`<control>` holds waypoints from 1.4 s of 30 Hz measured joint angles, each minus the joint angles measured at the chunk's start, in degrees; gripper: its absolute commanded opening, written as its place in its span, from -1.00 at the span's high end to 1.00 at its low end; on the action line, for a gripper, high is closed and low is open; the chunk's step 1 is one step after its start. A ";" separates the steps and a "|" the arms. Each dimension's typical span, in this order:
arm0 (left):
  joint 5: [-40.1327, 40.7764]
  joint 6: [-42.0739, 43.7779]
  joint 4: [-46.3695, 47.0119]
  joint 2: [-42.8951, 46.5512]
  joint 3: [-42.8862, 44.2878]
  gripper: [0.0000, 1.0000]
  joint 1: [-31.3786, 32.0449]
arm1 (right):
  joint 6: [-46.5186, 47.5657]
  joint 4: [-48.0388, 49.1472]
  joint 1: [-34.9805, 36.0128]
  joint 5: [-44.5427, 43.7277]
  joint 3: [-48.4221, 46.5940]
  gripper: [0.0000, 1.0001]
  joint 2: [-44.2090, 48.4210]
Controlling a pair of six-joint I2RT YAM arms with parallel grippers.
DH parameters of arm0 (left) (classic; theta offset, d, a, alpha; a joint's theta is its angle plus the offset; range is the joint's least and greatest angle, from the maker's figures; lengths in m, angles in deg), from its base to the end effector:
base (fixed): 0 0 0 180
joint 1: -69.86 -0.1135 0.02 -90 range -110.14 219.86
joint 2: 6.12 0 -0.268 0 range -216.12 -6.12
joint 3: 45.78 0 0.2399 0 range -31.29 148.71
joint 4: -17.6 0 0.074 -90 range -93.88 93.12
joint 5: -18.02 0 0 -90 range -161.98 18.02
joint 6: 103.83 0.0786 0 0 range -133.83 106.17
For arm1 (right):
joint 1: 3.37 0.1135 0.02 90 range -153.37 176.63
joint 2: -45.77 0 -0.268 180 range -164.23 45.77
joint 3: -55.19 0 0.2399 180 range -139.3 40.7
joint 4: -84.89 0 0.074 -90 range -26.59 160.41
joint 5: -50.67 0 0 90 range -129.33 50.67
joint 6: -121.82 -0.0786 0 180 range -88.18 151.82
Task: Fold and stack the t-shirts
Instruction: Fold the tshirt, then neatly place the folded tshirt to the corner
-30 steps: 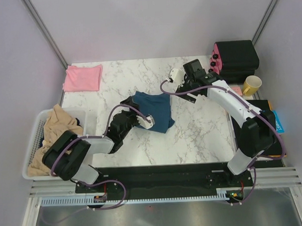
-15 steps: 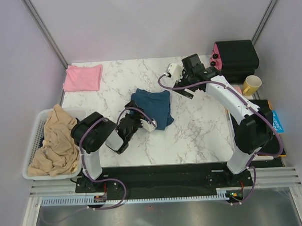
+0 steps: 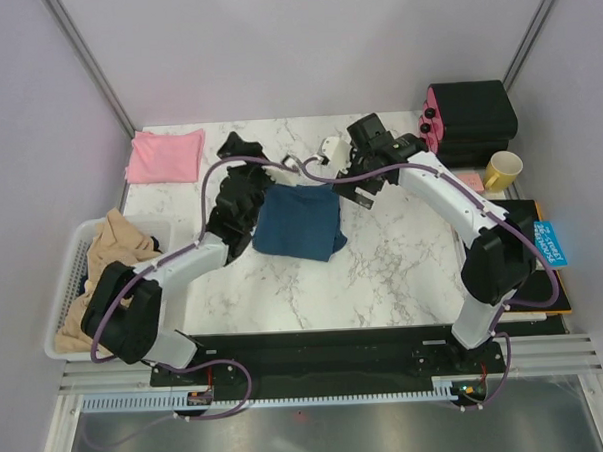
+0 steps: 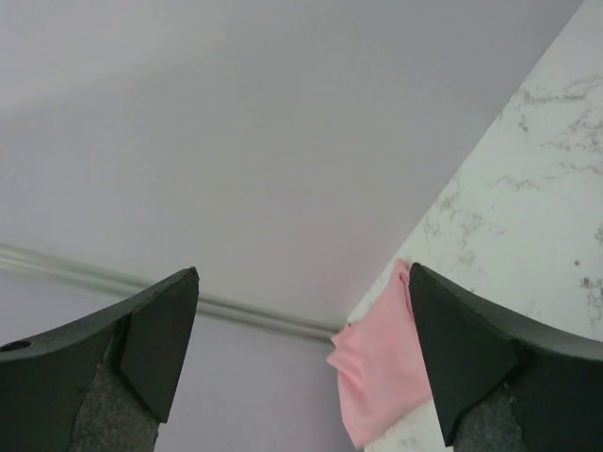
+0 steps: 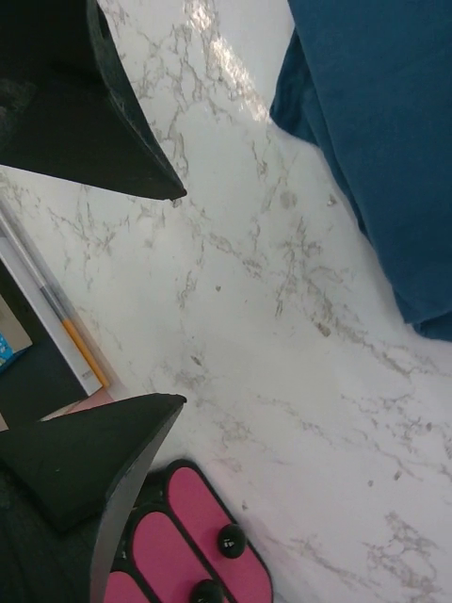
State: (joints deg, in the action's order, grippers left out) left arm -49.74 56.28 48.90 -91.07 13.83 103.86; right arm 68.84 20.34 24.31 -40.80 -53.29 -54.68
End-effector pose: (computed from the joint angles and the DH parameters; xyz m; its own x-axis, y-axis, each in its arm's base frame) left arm 0.3144 -0.1762 0.2930 0.2225 0.8998 -0.3753 -0.0110 0.3873 0.9219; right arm 0.3466 0.1795 0.2833 -0.3177 -0.8463 -0.4276 -0.8055 0.4788 -0.3492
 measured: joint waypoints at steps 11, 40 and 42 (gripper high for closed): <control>7.65 -17.94 -33.11 3.04 12.74 -0.99 -22.58 | 0.02 3.41 17.88 0.61 7.82 -0.70 -1.16; 8.13 -22.75 -43.12 7.23 10.73 -0.99 -30.16 | -1.27 34.97 27.54 -15.10 14.95 -0.93 -16.04; 8.13 -22.75 -43.01 6.64 11.41 -0.99 -30.16 | -0.98 35.95 26.91 -14.56 14.86 -0.87 -16.33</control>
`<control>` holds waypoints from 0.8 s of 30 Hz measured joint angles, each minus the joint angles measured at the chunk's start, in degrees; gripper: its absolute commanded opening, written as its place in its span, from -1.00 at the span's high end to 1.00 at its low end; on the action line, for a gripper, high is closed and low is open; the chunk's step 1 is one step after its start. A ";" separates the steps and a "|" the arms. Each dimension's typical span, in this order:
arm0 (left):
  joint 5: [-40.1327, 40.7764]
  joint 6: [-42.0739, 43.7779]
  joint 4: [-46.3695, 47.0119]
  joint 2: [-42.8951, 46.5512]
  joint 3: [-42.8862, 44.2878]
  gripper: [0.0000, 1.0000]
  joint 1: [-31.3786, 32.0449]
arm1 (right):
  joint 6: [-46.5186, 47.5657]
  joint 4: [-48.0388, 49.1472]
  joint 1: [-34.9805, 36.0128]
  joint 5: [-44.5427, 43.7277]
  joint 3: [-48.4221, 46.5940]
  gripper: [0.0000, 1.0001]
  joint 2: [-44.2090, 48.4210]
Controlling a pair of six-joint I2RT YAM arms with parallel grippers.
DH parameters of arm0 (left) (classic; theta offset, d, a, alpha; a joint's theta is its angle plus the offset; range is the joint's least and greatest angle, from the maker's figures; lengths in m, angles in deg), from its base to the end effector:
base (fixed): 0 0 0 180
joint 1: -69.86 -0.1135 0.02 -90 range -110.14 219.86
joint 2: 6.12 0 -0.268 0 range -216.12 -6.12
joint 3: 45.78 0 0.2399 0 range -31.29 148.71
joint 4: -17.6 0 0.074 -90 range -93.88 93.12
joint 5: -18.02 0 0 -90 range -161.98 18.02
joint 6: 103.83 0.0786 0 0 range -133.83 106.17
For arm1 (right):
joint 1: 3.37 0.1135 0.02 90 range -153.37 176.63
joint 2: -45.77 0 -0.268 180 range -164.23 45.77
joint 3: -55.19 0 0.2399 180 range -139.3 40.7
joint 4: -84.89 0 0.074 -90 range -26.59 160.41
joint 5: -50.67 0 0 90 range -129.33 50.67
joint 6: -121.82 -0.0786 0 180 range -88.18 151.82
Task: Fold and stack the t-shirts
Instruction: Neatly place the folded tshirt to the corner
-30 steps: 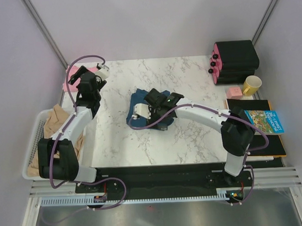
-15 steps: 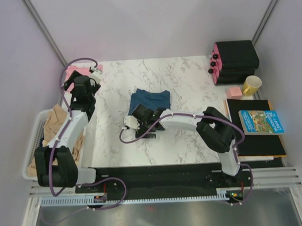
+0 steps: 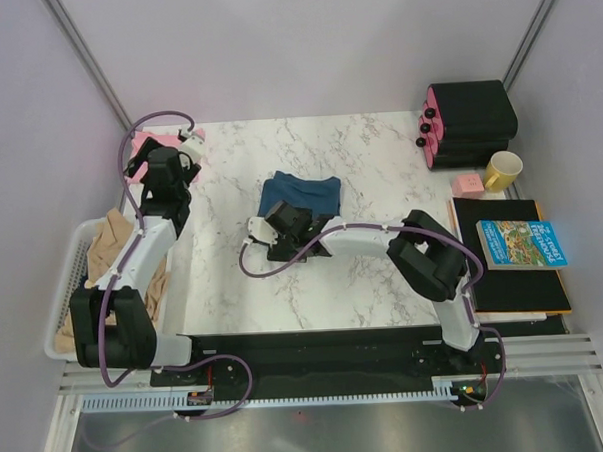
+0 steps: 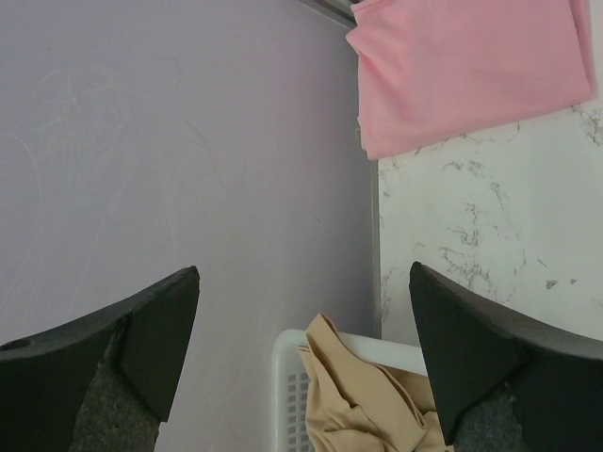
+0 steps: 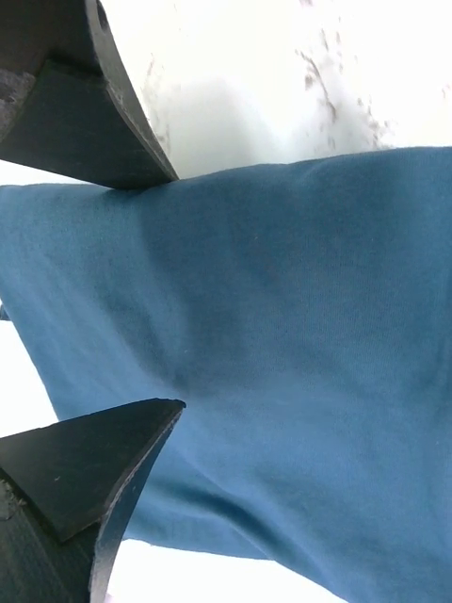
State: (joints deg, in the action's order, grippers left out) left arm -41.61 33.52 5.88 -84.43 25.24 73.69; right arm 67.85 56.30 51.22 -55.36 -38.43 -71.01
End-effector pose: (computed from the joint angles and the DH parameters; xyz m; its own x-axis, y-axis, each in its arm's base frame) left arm 0.3396 0.0171 0.2993 -0.5286 0.6714 -0.5194 -0.0450 0.5889 0.8070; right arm 0.2807 0.3574 0.1410 0.0345 -0.9271 -0.3731 -0.8210 0.1866 -0.5395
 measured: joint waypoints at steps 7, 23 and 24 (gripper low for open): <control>-0.55 0.11 0.79 -1.07 1.46 -0.99 -0.31 | -0.28 -4.85 -5.09 11.80 -6.75 -0.73 -3.63; -2.43 2.05 3.26 -0.81 2.64 -0.99 -2.10 | 1.73 -18.53 -12.13 29.00 -19.71 0.49 -10.71; -2.45 2.05 3.39 -0.70 2.75 -0.99 -2.23 | 1.97 -19.06 -12.22 28.96 -19.96 0.64 -10.73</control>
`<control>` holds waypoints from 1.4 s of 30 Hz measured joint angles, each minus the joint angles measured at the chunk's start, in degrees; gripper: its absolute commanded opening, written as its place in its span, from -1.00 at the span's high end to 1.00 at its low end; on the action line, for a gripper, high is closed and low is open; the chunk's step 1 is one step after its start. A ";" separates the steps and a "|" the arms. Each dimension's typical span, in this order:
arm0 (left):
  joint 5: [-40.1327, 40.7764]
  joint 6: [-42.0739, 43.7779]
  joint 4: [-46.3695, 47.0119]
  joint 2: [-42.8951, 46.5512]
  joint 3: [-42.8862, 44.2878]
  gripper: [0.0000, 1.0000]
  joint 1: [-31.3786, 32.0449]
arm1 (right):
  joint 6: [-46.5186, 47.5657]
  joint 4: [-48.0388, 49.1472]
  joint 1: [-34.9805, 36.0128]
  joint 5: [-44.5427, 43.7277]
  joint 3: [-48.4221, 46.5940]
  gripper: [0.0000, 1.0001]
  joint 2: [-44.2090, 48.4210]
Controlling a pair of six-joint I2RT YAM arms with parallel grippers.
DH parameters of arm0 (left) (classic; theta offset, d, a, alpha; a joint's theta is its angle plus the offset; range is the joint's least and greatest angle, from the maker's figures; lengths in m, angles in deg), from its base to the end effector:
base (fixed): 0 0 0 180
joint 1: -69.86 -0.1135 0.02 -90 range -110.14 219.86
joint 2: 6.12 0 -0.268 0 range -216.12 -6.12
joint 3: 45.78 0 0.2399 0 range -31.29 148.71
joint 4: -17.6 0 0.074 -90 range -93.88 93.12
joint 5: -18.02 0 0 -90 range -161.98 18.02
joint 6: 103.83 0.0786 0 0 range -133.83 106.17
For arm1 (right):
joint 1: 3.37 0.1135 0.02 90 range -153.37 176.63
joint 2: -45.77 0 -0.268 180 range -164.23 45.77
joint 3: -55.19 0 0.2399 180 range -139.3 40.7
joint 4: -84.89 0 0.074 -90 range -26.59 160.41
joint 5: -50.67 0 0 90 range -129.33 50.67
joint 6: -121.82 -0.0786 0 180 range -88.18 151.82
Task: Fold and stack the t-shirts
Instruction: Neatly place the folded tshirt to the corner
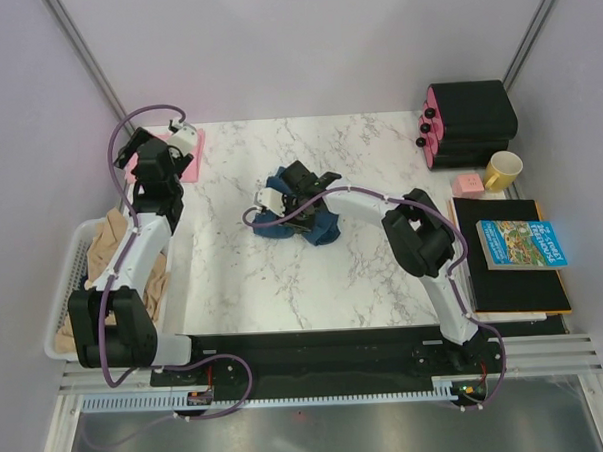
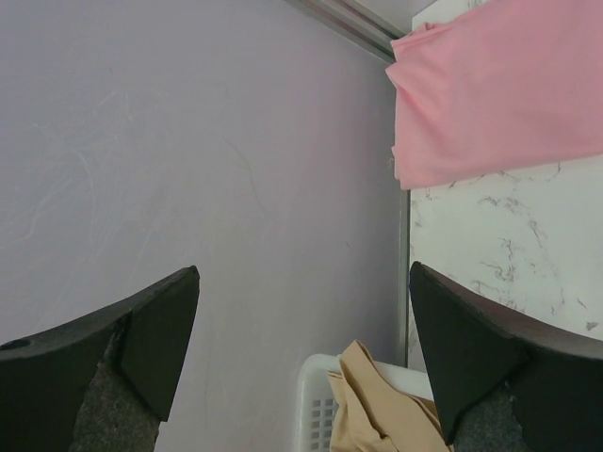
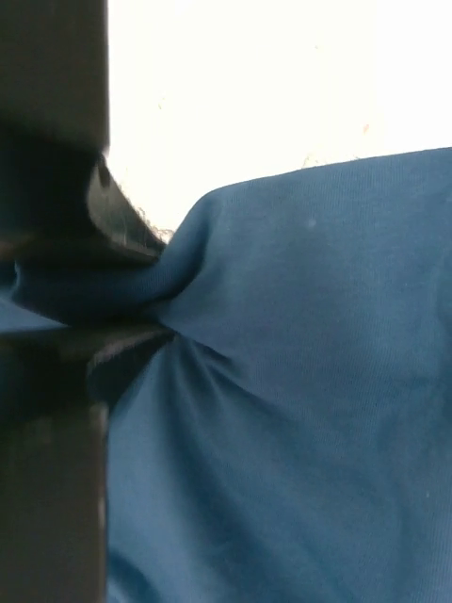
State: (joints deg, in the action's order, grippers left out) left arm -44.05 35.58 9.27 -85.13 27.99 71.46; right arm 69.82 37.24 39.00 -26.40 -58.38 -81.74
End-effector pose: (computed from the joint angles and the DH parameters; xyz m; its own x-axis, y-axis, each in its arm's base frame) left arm 0.3481 0.0271 0.3210 -0.4795 0.6846 -0.5490 -0.1020 0.5779 0.8097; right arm 0.3484 0.3416 0.1358 -0.0593 -0.8662 -0.4961 -0.9796 0.1460 -0.1378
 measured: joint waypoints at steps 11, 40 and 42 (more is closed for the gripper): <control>-0.17 0.00 0.39 0.90 0.22 -0.99 -0.63 | 5.99 -8.11 0.42 -5.35 -0.52 1.00 1.68; 0.37 -4.85 -5.38 16.39 -9.42 -0.99 -2.99 | 36.81 33.55 -4.07 -28.26 -33.59 1.00 -23.06; 0.00 -5.64 -7.15 18.03 -10.23 -0.99 -2.97 | 39.28 38.69 -3.48 -28.26 -35.39 1.00 -26.77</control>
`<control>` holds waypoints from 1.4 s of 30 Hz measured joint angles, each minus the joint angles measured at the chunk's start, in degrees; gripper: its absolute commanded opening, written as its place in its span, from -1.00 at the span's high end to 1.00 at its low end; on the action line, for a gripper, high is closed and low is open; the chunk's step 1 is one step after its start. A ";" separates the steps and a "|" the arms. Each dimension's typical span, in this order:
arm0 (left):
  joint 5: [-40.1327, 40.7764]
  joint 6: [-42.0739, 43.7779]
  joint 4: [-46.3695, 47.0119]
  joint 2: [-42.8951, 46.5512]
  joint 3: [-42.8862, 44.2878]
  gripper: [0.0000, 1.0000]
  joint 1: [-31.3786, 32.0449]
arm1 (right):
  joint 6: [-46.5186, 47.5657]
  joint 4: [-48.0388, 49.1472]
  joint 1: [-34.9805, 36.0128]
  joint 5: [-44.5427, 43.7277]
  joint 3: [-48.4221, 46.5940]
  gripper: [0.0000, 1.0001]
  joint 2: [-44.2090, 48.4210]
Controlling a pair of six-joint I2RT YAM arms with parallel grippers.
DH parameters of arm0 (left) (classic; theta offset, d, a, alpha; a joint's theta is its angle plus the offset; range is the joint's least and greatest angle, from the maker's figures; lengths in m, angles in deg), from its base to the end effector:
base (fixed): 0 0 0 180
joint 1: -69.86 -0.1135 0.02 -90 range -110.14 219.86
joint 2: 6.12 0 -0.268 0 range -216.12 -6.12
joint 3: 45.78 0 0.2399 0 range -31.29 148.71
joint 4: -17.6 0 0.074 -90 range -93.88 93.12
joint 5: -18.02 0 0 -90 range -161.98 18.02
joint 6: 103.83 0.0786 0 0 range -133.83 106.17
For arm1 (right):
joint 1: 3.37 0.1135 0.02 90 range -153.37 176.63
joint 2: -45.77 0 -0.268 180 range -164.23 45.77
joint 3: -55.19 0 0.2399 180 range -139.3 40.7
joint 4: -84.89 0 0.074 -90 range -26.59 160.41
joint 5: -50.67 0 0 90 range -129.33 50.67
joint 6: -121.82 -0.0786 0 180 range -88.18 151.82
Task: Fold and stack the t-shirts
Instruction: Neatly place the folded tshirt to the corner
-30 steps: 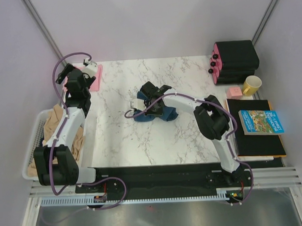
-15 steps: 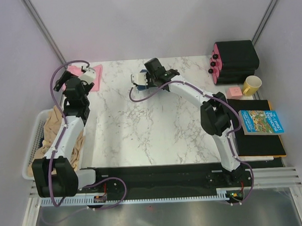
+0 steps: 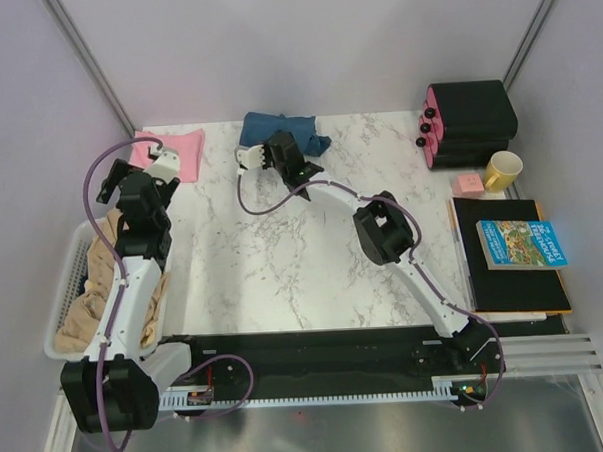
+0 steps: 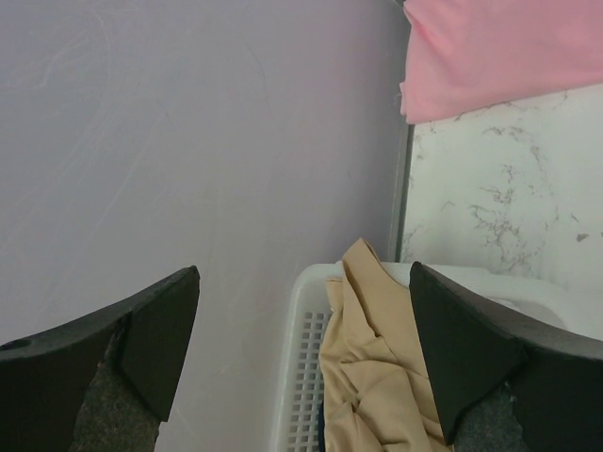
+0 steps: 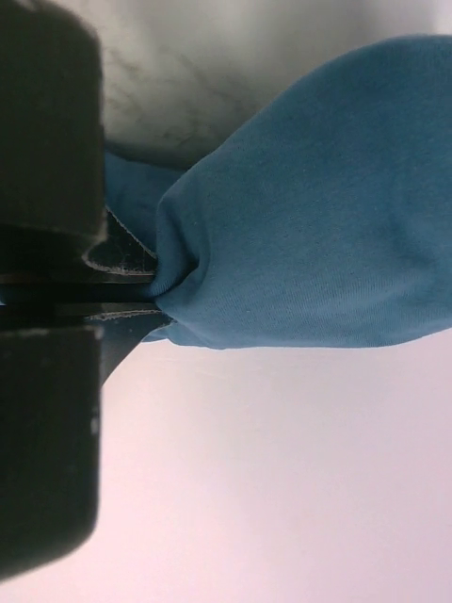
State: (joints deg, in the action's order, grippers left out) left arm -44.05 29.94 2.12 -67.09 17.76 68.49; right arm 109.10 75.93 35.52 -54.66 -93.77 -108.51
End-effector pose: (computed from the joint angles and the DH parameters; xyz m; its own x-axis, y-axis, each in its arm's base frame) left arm 0.2685 0.0432 0.3265 -0.4916 0.5996 -0.6315 -0.1903 0.6336 0.7498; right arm 0.5155 0.3891 0.1706 0.3538 -0.9232 -0.1498 -0.2767 0.0496 -0.9597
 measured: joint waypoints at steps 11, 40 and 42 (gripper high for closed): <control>-4.61 -0.79 -3.98 2.60 -1.38 -0.99 0.00 | -4.33 3.82 3.41 6.43 22.88 1.00 10.62; -34.27 8.90 -13.25 -27.12 12.90 -0.99 19.58 | -32.68 -41.90 -17.59 17.03 28.41 -0.96 47.91; -35.69 9.42 -14.40 -32.06 15.96 -0.99 22.08 | -32.65 -43.23 -22.01 16.33 29.18 -0.96 49.79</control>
State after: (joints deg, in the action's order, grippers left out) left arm -79.75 39.36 -12.28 -99.16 33.72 90.57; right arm 76.44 32.69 13.51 -38.33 -64.59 -58.72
